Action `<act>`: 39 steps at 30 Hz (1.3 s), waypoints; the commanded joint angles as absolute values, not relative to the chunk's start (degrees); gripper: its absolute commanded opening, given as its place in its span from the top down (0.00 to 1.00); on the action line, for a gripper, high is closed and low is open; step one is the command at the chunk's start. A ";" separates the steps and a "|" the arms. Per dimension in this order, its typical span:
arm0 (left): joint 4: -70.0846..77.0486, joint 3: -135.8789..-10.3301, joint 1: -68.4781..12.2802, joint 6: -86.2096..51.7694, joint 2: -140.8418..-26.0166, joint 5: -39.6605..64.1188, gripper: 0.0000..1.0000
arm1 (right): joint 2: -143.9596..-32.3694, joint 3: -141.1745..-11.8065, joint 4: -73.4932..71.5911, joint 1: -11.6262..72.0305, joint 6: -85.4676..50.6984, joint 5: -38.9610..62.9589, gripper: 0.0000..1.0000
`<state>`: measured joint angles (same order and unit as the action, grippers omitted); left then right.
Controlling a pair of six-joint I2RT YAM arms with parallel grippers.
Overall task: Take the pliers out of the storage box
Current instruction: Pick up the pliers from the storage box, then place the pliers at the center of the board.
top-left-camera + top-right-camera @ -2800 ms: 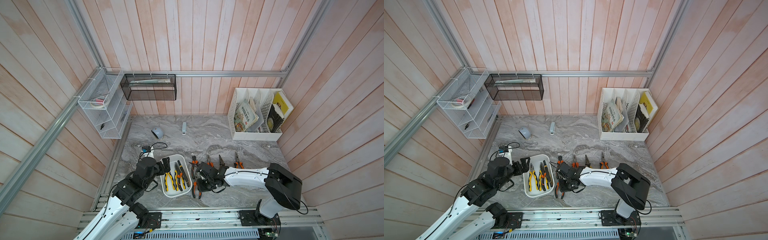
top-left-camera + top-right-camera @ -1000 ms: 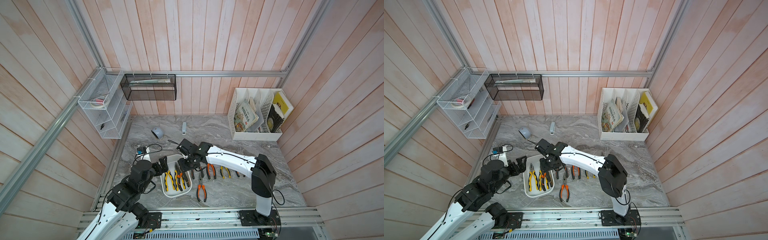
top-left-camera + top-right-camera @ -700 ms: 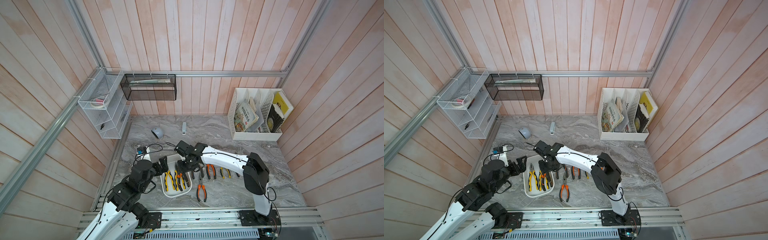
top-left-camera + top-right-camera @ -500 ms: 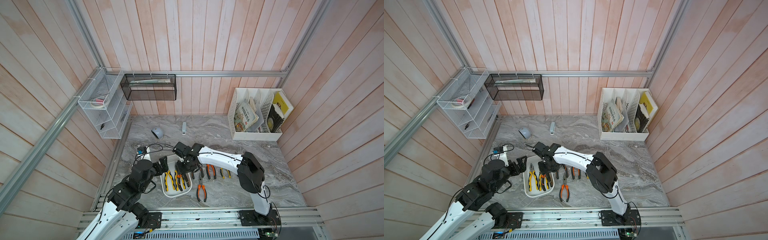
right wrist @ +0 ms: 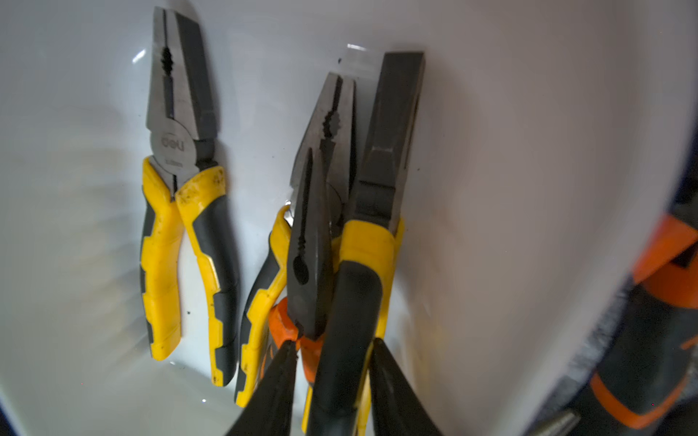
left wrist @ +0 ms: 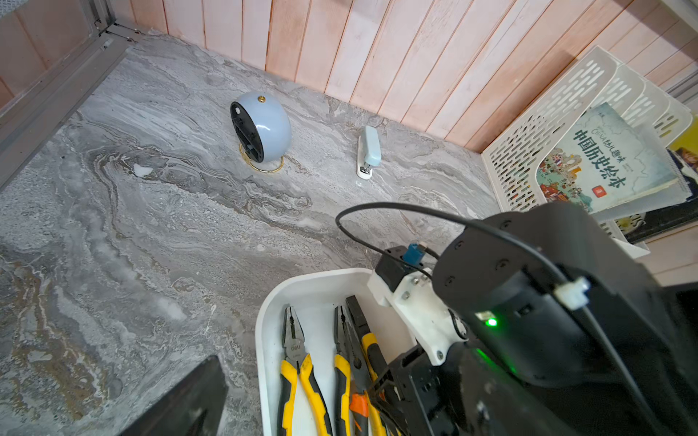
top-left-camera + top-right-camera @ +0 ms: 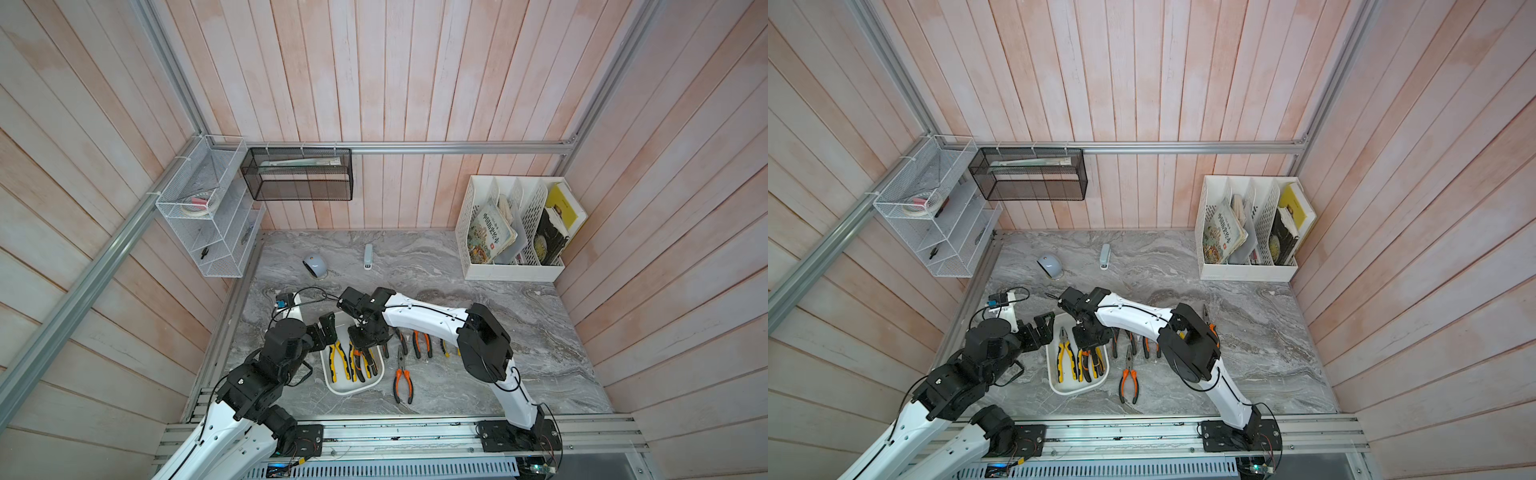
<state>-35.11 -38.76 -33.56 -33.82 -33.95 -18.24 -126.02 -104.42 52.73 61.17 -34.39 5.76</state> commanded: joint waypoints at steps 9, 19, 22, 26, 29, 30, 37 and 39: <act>-34.94 -38.58 -33.79 -33.66 -33.94 -18.03 0.00 | -124.02 -104.63 55.61 60.99 -35.07 0.24 0.88; -35.02 -38.59 -33.84 -33.66 -34.16 -18.10 0.00 | -112.83 -104.64 50.11 60.06 -33.34 -2.48 0.95; -34.98 -38.59 -33.83 -33.66 -34.17 -18.10 0.00 | -109.38 -102.98 47.61 58.83 -32.79 -0.98 0.95; -35.02 -38.69 -33.82 -33.62 -34.09 -18.15 0.00 | -104.34 -97.14 43.50 55.07 -32.96 2.08 0.96; -34.96 -38.59 -33.82 -33.66 -34.03 -18.18 0.00 | -100.40 -92.38 41.13 50.92 -32.88 3.63 0.96; -34.93 -38.58 -33.82 -33.66 -34.15 -18.15 0.00 | -99.12 -90.82 40.30 49.43 -32.81 4.38 0.96; -34.98 -38.69 -33.84 -33.57 -34.81 -17.98 0.00 | -93.99 -83.53 31.70 36.04 -30.93 15.78 0.97; -34.98 -38.67 -33.82 -33.53 -35.06 -18.02 0.00 | -95.28 -84.51 31.81 33.12 -29.89 17.05 0.98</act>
<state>-35.11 -38.76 -33.56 -33.82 -34.94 -18.24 -96.51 -83.26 37.89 35.24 -32.32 11.79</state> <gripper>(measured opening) 0.998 0.207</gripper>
